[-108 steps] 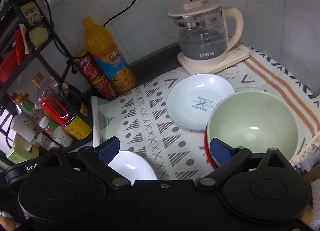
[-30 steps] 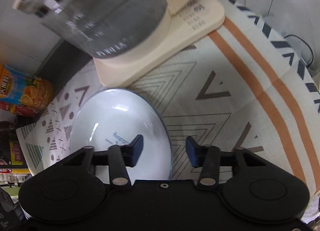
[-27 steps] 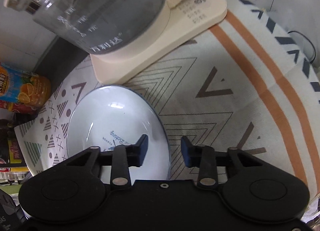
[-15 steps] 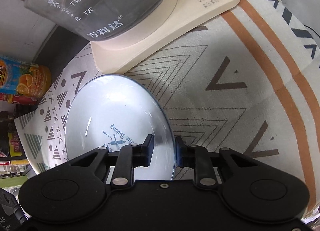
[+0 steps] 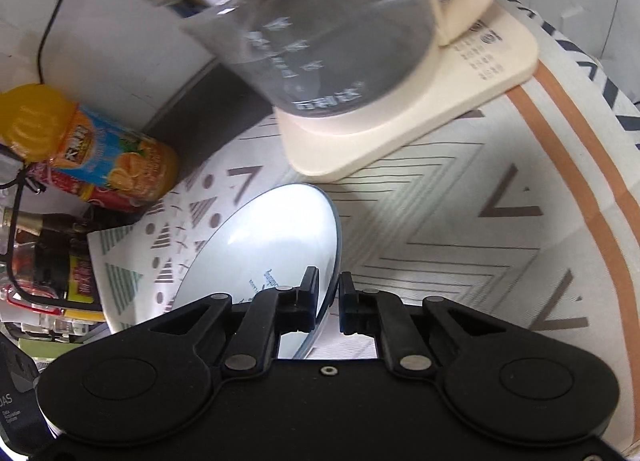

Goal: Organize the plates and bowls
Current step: 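Lift the 'BAKERY' plate and carry it over the plate stack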

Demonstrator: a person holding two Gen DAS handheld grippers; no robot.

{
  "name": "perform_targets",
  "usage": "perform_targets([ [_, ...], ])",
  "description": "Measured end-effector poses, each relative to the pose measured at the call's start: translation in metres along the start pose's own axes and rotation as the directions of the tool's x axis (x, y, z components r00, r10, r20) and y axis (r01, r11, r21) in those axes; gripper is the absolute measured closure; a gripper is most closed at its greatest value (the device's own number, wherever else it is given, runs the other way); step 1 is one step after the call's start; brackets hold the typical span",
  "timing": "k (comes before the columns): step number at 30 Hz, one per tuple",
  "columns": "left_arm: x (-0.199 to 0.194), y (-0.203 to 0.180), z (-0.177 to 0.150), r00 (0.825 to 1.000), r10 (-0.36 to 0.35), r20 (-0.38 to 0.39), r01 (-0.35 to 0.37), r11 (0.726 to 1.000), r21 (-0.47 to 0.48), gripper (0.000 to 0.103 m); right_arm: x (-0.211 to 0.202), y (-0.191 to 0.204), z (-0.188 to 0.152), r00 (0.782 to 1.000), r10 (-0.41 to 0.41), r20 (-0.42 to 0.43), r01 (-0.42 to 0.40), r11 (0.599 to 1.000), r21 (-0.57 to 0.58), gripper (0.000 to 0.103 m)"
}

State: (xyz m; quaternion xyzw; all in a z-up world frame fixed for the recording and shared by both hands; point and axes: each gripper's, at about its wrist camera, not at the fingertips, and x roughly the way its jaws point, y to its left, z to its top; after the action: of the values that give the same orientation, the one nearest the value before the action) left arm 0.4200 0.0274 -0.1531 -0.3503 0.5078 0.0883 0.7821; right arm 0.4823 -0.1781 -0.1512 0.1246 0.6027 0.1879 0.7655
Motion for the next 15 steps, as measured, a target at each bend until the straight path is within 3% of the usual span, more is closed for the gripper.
perform_targets([
  [15,-0.044,0.037,0.011,0.999,-0.03,0.027,0.028,0.997,0.071,0.089,-0.009,0.055,-0.031,0.996,0.015,0.087,-0.015,1.0,-0.002,0.093],
])
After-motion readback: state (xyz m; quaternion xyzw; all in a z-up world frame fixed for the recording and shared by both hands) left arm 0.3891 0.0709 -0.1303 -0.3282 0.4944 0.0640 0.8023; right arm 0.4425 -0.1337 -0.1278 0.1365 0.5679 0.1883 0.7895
